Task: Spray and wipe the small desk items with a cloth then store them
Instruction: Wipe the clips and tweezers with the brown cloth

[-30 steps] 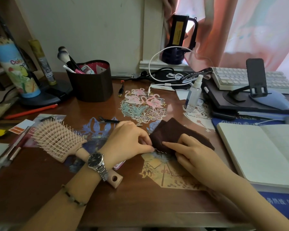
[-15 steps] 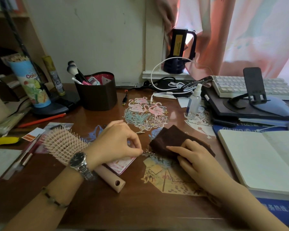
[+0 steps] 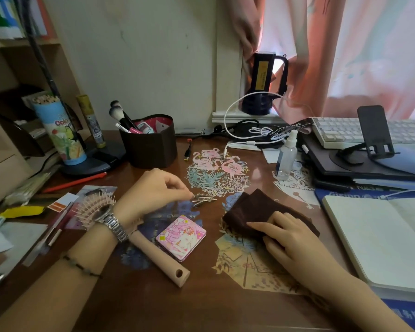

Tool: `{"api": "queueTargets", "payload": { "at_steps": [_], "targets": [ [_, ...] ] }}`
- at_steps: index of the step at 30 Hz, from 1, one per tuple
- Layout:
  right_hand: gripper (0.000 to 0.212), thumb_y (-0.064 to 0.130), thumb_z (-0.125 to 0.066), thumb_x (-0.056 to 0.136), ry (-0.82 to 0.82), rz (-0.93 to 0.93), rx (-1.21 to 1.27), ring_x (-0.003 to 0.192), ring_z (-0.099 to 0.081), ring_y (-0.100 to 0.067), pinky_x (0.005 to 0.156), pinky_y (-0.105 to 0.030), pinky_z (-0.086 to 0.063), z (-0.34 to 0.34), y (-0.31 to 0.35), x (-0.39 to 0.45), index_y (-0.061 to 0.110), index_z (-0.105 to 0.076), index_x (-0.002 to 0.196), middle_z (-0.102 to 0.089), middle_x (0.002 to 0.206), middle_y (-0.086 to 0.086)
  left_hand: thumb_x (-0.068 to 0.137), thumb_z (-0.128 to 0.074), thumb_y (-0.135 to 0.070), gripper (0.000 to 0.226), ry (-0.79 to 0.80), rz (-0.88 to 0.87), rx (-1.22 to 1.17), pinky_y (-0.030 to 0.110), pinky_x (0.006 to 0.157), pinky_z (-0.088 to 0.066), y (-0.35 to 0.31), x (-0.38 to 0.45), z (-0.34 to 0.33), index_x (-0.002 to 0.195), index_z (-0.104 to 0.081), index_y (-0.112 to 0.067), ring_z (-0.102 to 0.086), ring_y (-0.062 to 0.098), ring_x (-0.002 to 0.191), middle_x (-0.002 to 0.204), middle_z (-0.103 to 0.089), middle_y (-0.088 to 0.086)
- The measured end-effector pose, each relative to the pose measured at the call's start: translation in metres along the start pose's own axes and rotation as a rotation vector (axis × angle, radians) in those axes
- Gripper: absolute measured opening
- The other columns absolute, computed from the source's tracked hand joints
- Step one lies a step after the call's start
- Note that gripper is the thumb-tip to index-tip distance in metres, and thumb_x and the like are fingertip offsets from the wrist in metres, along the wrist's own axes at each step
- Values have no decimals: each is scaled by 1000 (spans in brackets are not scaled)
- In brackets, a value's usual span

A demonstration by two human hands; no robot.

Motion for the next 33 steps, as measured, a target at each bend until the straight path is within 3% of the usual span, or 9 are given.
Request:
{"api": "queueTargets", "payload": {
  "at_steps": [8,15,20,25,33],
  "targets": [
    [41,32,-36,89,-18,3,-16,74,-45,-6,60,-26,-47,1,2,-1,33,-58,123,-47,88,15,76,-72,-44,16,-154,-64,208,35,86,-49,9,45,8,75,-74,-28,-63,4,76,73,-71,-11],
    [40,32,-36,89,-14,-4,-21,73,-39,-2,59,-21,-42,-1,0,-1,36,-57,124,-45,87,16,83,-65,-43,16,-282,-179,478,36,112,-22,5,61,1,80,-72,-28,-55,7,83,76,-66,-14],
    [40,33,-35,90,-4,-9,-15,76,-39,-2,61,-20,-40,-2,-1,-1,37,-56,124,-45,89,17,84,-63,-40,17,-264,-272,611,34,113,-16,-5,62,-10,78,-73,-27,-55,9,86,75,-66,-12],
    [40,33,-35,91,-4,-12,-14,76,-40,-4,62,-22,-42,-3,-2,-2,37,-56,125,-45,89,16,83,-64,-45,18,-215,-249,637,34,113,-15,-3,65,-17,80,-72,-30,-54,9,92,79,-67,-13],
    [41,32,-35,91,-6,-8,-8,77,-44,-7,65,-27,-46,-3,0,-1,35,-57,124,-46,88,14,82,-65,-46,19,-245,-238,517,33,112,-13,-4,55,-8,86,-73,-30,-54,8,95,86,-69,-14]
  ]
}}
Point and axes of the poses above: each hand's wrist, its own x-axis towards the middle knuckle, its own z-axis out of the back of the hand, y = z × x, the point moved 10 cm from there along x, towards the middle knuckle
